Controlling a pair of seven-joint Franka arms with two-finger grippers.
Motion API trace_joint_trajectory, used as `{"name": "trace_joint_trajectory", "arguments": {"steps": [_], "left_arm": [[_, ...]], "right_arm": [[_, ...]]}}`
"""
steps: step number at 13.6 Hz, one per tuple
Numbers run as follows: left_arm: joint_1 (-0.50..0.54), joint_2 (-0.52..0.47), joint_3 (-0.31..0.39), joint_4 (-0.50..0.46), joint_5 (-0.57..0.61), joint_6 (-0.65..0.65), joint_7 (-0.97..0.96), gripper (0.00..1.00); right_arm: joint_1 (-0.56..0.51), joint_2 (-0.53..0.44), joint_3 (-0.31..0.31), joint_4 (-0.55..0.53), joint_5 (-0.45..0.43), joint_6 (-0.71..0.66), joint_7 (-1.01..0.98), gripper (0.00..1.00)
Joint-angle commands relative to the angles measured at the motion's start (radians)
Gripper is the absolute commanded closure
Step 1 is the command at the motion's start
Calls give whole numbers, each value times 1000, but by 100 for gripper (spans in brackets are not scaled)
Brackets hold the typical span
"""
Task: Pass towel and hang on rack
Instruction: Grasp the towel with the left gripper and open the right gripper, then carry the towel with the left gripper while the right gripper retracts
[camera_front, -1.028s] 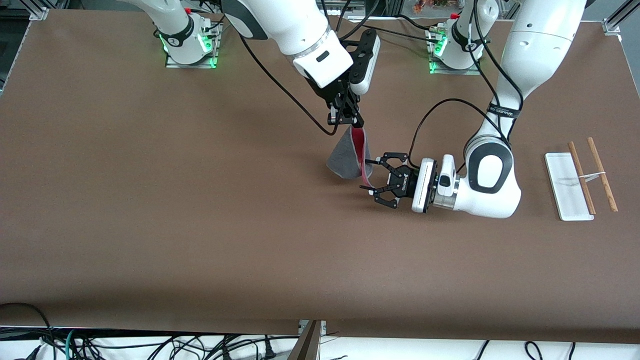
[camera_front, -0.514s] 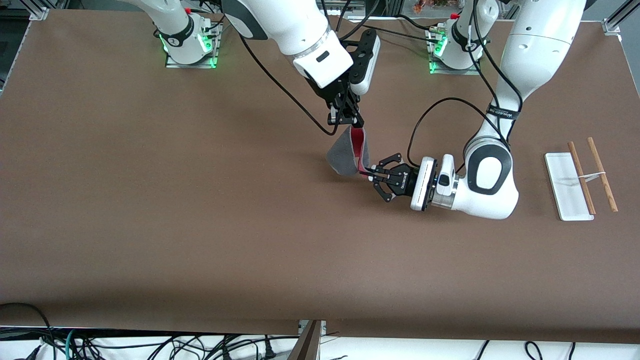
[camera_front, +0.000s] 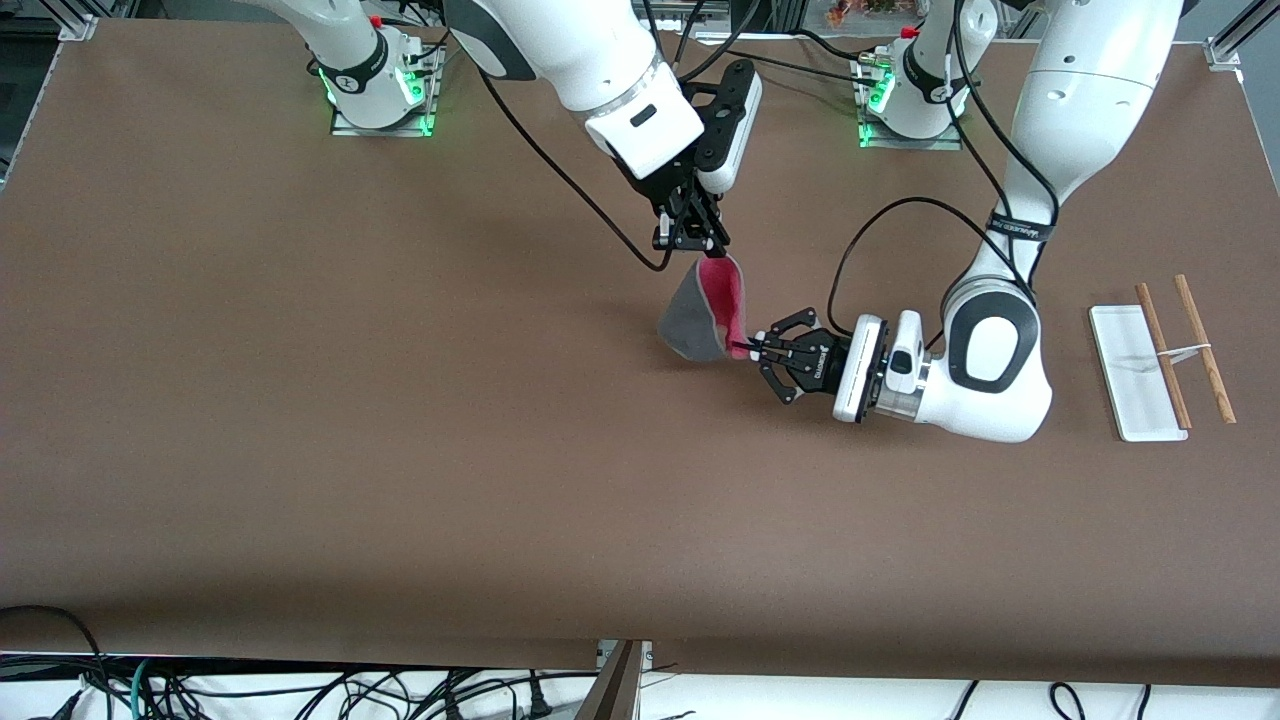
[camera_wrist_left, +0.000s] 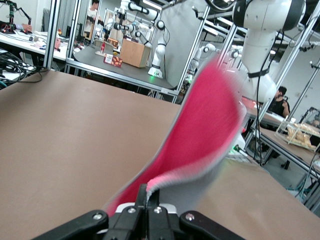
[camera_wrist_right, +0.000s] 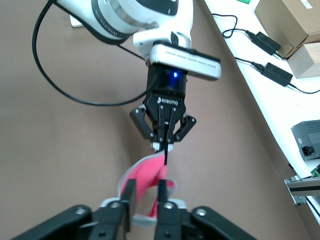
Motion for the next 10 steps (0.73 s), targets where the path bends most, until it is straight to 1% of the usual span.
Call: {"name": "trace_joint_trajectory", "arguments": {"steps": [1,3,6,8,10], "left_arm": [[37,-67,1,-2,92,-32,-10,100],[74,-113,2,21,228,-52,-93,100],[135,-122,2,153,470,-188,-202,100],[169,-122,2,223,630,-268,-216,100],[221,-121,5,280,765,-331,-216,100]], "right_arm": [[-2,5,3,16,18,-6,11,0],[-3,3,3,16,20,-15,15,0],[-11,-9,-8,13,53,-27,68,0],[-44,-23,-28,15,55,-105,90,0],[-102,-50,-28,16,56,-200,90,0]]}}
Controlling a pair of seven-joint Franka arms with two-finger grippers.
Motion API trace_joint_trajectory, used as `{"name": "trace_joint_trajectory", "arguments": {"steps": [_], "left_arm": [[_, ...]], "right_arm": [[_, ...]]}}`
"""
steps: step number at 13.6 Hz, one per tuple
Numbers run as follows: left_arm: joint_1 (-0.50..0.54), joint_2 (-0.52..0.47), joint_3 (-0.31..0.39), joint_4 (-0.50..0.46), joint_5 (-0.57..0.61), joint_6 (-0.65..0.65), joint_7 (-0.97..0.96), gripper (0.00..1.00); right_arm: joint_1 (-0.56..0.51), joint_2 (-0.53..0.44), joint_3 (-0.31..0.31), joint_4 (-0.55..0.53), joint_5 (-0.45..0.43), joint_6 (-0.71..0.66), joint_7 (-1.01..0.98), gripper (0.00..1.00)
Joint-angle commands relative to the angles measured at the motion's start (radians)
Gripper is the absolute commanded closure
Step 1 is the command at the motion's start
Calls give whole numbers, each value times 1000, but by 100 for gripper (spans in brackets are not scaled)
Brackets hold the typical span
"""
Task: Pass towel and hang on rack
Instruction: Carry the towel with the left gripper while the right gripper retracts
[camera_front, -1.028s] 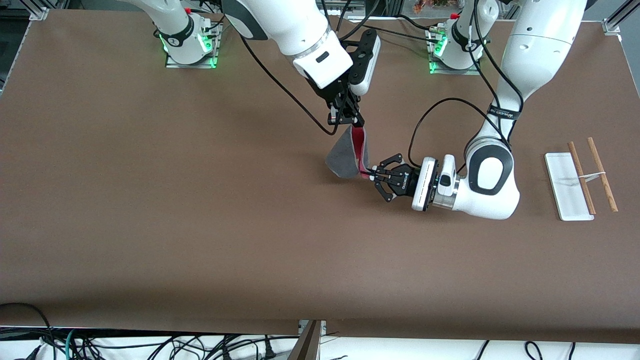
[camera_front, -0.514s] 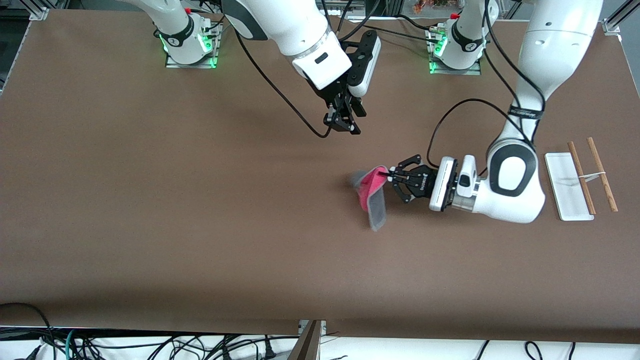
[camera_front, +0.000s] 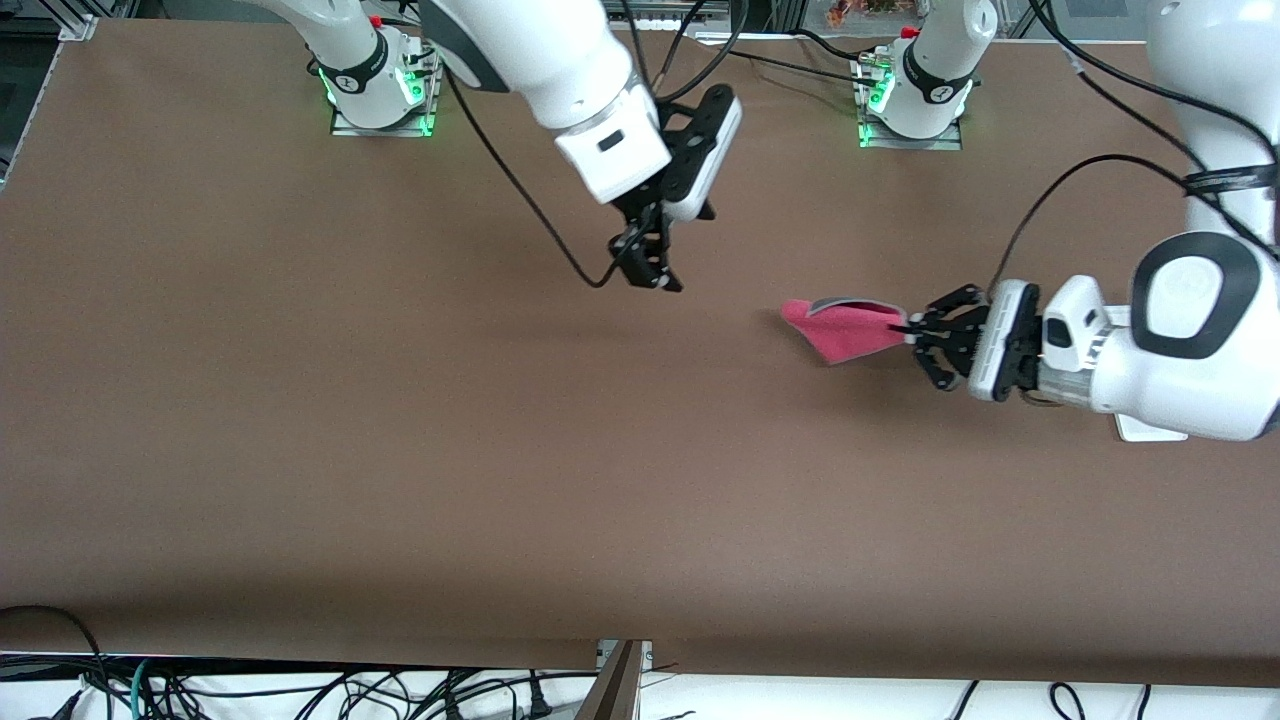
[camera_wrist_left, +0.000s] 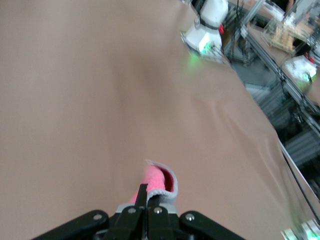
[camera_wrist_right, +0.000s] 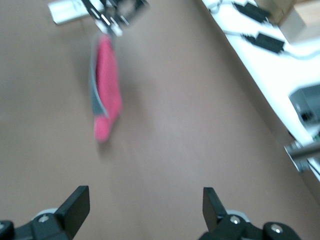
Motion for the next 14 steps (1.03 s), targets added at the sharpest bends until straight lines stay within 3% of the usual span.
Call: {"name": "trace_joint_trajectory", "arguments": {"steps": [1,4,8,11,14], "left_arm": [[75,15,-1,91,164,-79,-15,100],[225,16,3,128,310,-88,-9,100],[351,29,6,273,512,-54,32,100],[451,62,15,280,523,24,123,100],[529,116,16,280,523,91,190,100]], "right_arm": [[-85,-42,1,8,25,-139,13,0],[-214,-71,2,10,18,-235,13,0],[-331,-126,-70,-45,16,-290,13,0],[-447,-219,-114,-142,10,-301,14,0],[-500,-261,-183,-150,5,-365,13,0]]}}
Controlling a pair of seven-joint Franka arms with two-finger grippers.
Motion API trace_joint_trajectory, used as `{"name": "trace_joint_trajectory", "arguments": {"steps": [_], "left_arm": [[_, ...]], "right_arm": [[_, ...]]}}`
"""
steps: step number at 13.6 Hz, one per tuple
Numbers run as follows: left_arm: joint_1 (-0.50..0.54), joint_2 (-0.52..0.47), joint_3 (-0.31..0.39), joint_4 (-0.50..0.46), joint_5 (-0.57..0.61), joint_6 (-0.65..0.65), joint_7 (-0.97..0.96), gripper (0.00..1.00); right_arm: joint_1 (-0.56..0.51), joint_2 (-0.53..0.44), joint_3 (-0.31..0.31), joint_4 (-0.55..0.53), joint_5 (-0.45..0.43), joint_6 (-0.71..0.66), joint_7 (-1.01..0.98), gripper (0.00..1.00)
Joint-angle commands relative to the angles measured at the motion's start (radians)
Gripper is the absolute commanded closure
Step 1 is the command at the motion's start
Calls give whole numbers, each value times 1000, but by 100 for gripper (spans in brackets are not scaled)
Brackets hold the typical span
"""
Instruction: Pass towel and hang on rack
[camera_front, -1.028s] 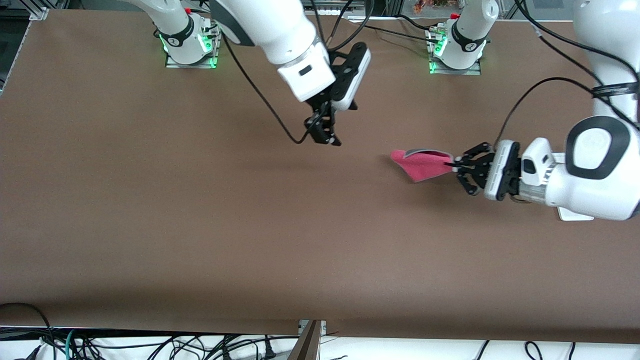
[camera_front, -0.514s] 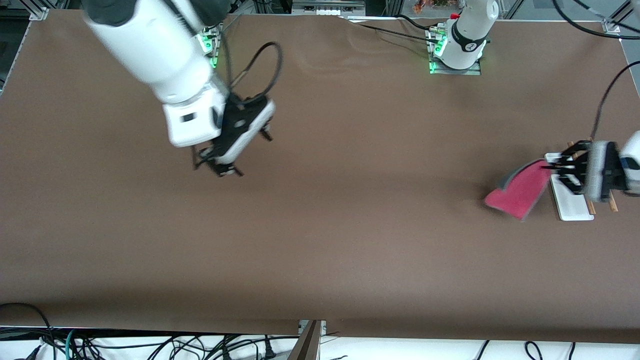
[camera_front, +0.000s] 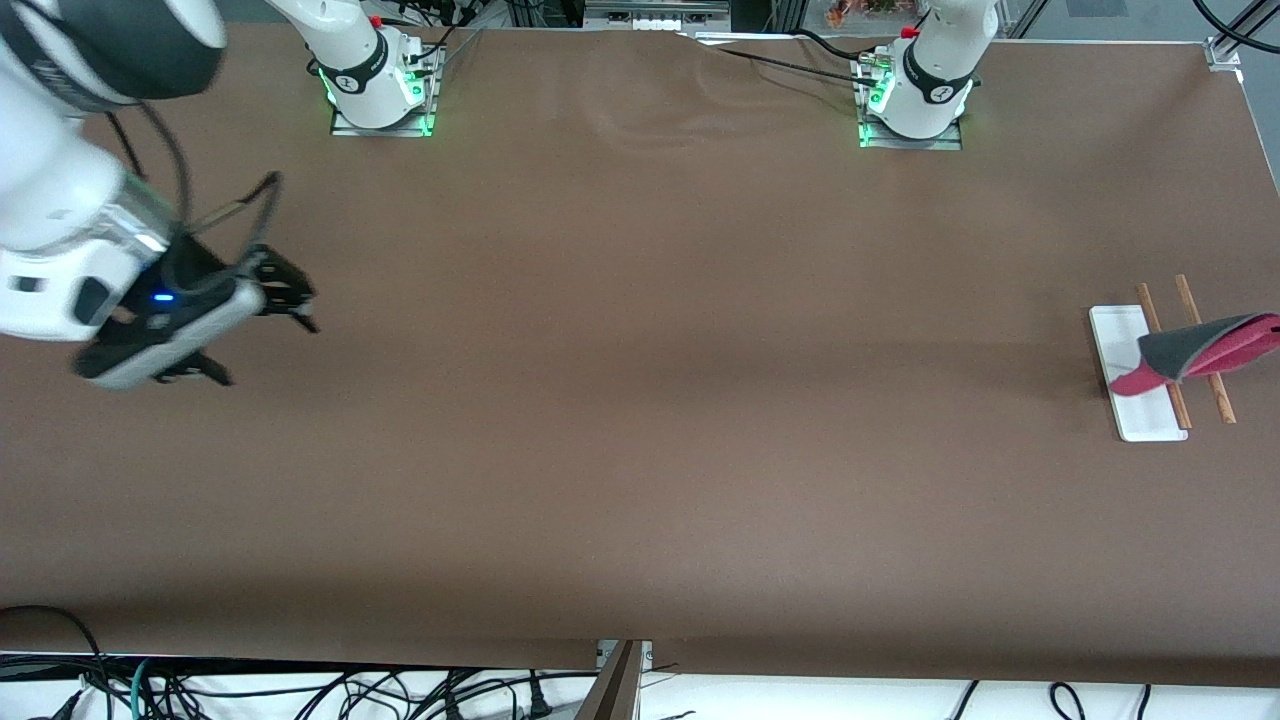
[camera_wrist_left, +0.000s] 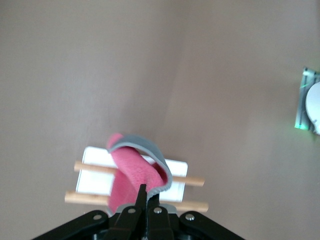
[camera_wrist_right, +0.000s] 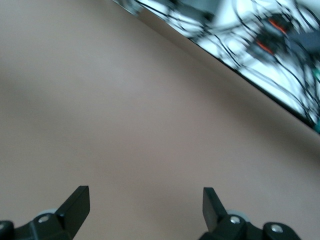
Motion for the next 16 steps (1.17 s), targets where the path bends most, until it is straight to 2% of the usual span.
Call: {"name": "trace_joint_trajectory", "arguments": {"steps": [1,3,4,7,12,16], "left_arm": [[54,60,-7,45,22,52,80,100],[86,71,-7,42,42,92,108,100],[104,80,-7,42,45,101,108,100],[131,121,5,40,44,175,138,100],[148,166,5,39,44,217,161,100],[172,211,5,39,42,259,163,100]], "right_arm": [[-17,-70,-62,-59,-15,-54,12,0],[-20,-79,-109,-59,-27,-104,21,0],[-36,-83,-113,-60,-33,-138,77,0],[-52,-103,-113,-65,-42,-252,267,0],[-50,-125,-111,-90,-47,-336,308,0],[-47,-142,-106,-90,-44,-394,469,0]]}}
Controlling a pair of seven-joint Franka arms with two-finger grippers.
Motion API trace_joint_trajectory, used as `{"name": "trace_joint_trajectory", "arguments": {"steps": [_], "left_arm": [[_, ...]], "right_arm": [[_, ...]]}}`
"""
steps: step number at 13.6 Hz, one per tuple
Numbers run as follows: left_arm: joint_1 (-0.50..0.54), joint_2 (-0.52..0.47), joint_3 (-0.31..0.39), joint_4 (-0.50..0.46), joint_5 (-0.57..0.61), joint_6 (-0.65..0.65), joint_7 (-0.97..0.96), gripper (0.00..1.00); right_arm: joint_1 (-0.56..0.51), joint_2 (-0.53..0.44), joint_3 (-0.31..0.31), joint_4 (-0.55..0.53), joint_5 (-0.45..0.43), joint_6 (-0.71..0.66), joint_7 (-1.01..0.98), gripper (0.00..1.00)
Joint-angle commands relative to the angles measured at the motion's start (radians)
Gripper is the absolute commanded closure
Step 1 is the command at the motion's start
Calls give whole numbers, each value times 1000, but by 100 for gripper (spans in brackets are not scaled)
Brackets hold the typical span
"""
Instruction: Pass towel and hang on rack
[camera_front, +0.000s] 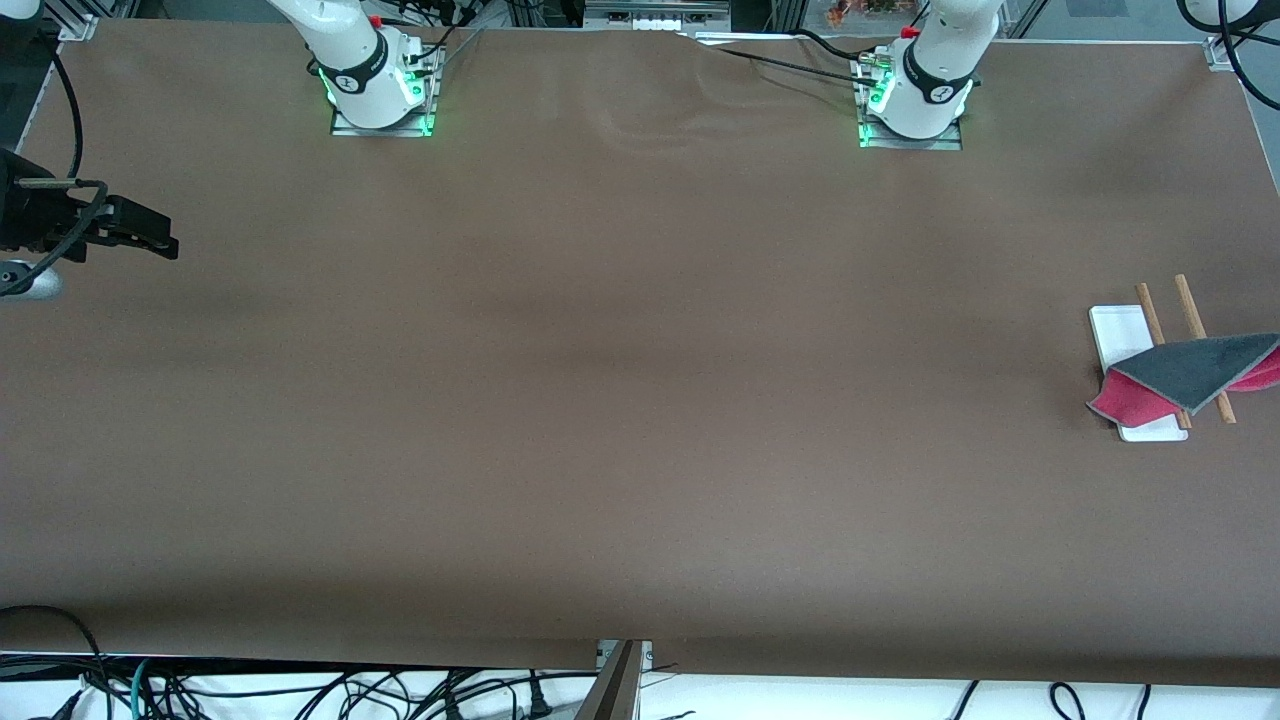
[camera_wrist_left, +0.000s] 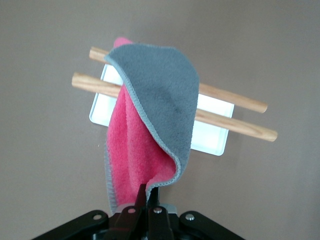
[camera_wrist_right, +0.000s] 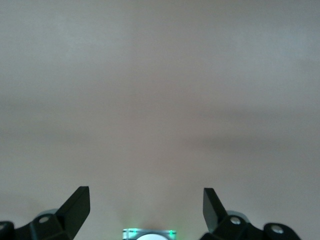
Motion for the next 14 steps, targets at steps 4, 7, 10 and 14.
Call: {"name": "trace_joint_trajectory", "arguments": {"steps": [4,7,10,14], "left_arm": [[37,56,-6,36,29,13,49,100],[38,66,-6,36,20,31,46,10],[53,89,-6,36,15,31,43,0],[52,76,-9,52,15,35,27,0]], "right_arm": [[-9,-21,-9,-28,-9,-43,-6,0],[-31,-129,-10,-178,-15,-8,-20,0],[-35,-179,-10,-280,-15,80,-66,0],[-23,-158,-36,-272,-18,77,-165,0]]}}
